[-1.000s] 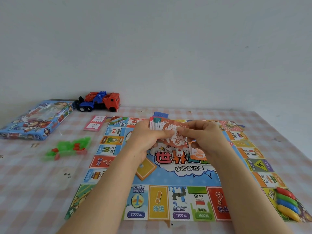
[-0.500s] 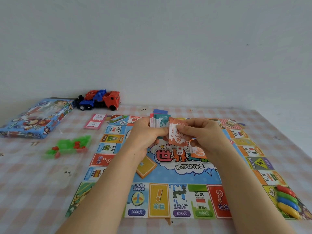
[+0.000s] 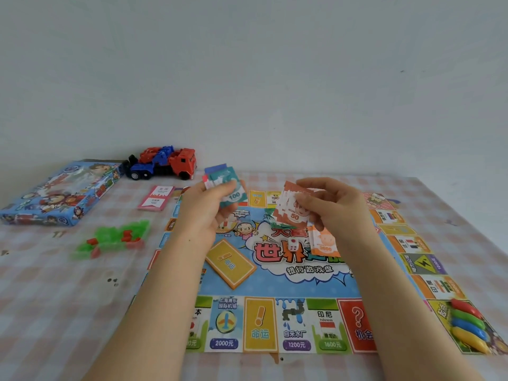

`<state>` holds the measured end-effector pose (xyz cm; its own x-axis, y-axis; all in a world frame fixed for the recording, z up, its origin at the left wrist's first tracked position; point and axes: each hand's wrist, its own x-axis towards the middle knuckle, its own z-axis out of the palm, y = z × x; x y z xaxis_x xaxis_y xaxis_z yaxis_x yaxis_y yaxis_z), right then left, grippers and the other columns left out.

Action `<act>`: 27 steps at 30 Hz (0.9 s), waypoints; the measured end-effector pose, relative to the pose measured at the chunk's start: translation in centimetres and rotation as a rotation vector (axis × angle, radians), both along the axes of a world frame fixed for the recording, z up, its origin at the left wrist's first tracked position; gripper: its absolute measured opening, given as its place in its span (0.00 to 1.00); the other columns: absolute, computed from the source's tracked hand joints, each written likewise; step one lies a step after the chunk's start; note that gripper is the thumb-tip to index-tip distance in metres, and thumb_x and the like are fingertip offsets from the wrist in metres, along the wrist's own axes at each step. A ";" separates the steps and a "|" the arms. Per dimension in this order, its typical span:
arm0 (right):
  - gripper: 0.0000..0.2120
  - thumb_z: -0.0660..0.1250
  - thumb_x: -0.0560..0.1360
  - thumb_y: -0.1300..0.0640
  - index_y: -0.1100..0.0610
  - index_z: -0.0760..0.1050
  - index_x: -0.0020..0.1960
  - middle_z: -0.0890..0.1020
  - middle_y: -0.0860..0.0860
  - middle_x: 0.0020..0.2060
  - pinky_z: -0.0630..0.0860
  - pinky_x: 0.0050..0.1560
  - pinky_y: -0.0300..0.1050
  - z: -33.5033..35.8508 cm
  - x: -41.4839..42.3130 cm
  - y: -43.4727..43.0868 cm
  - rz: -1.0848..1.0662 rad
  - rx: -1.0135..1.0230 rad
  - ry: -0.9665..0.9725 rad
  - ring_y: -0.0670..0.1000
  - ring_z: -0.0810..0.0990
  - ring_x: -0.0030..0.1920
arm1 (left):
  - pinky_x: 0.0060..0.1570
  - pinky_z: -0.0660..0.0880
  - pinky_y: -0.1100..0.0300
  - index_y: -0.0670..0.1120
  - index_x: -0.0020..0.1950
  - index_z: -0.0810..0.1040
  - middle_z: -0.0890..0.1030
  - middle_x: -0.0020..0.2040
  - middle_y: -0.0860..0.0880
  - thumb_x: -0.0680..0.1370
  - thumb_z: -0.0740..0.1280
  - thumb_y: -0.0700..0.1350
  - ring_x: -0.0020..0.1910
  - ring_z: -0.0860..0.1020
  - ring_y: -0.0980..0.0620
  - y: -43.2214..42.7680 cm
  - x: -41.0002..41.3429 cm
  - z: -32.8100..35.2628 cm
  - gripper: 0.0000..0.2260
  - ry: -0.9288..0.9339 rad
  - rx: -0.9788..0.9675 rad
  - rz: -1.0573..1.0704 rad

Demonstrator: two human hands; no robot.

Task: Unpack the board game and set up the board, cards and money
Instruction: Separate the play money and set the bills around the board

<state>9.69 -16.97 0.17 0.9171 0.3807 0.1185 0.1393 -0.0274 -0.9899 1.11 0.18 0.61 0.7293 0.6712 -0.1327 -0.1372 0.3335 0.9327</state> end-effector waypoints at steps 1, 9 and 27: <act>0.09 0.70 0.73 0.66 0.56 0.82 0.50 0.82 0.53 0.31 0.69 0.23 0.36 0.0 -0.2 0.3 -0.003 -0.015 -0.024 0.45 0.73 0.22 | 0.24 0.74 0.69 0.44 0.46 0.79 0.83 0.39 0.48 0.75 0.68 0.36 0.33 0.80 0.56 0.3 -0.1 0.0 0.03 -0.003 -0.001 0.008; 0.09 0.71 0.71 0.66 0.56 0.82 0.47 0.82 0.52 0.30 0.72 0.24 0.33 2.2 -0.3 5.3 0.105 -0.287 -0.188 0.40 0.74 0.20 | 0.27 0.76 0.68 0.42 0.53 0.80 0.84 0.48 0.43 0.76 0.68 0.36 0.42 0.82 0.51 2.4 -0.2 1.3 0.07 -0.021 0.094 -0.033; 0.06 0.70 0.74 0.52 0.54 0.83 0.44 0.80 0.45 0.29 0.69 0.30 0.35 1.5 -0.7 5.5 -0.031 -0.230 -0.229 0.40 0.70 0.23 | 0.28 0.78 0.65 0.43 0.50 0.80 0.84 0.45 0.46 0.75 0.69 0.37 0.37 0.83 0.52 2.9 -0.7 -0.7 0.06 0.057 0.113 -0.103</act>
<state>8.99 -11.50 1.63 0.8881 0.3937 0.2373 0.3533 -0.2544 -0.9002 0.43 3.08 -0.10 0.7883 0.6066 -0.1035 -0.0540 0.2358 0.9703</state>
